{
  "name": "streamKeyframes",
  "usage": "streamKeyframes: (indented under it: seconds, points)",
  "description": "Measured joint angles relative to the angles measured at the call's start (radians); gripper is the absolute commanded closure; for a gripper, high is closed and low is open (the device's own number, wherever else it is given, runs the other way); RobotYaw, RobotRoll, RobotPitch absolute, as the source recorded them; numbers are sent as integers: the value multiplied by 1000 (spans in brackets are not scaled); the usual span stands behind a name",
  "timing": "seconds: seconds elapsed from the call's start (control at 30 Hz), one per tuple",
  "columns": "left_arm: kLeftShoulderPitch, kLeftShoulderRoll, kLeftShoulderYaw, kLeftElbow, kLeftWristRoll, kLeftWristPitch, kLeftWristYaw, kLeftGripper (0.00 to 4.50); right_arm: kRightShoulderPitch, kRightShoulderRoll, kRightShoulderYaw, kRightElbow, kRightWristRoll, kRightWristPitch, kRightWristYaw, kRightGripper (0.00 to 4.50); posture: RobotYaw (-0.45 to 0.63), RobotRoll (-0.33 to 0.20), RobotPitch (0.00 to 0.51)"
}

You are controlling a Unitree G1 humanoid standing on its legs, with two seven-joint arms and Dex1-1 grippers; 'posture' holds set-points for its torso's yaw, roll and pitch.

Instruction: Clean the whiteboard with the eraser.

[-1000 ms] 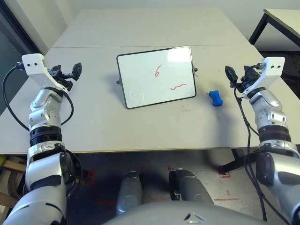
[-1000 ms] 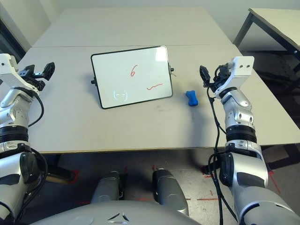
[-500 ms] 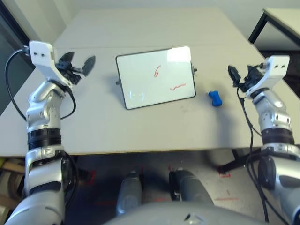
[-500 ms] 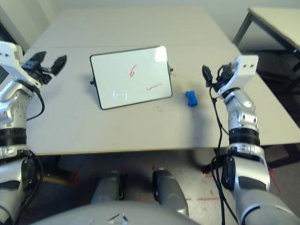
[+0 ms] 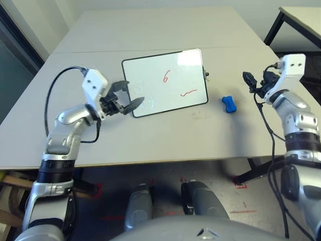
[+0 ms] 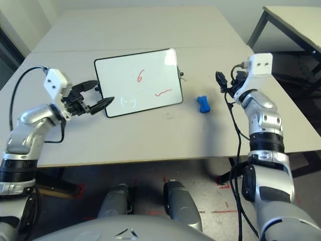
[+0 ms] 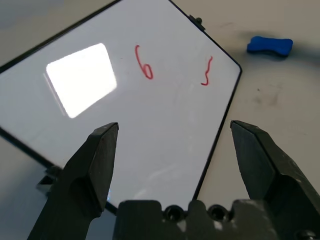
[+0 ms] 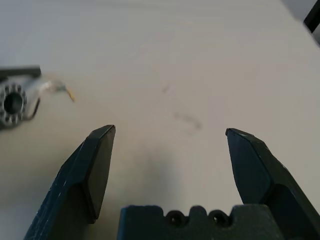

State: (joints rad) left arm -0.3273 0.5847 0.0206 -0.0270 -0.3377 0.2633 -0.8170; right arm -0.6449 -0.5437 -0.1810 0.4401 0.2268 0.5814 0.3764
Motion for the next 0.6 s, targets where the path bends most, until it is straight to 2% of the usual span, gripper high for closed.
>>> streamKeyframes:
  seconds: [0.13,0.3,0.47,0.6]
  points:
    - [0,-1,-3,2,9,-12,-4,0,-35,-67,82,-131,-31,298,-1,28,-154,0,90]
    - [0,-5,-16,3,16,-17,-19,0,-123,-87,120,-212,-13,621,15,28,-159,0,95]
    - [0,-5,-34,-5,19,-17,-44,0,-189,-57,147,-222,4,809,20,28,-148,0,94]
    - [0,-5,-40,-30,19,-9,-51,0,-200,-26,176,-215,4,847,15,28,-138,0,92]
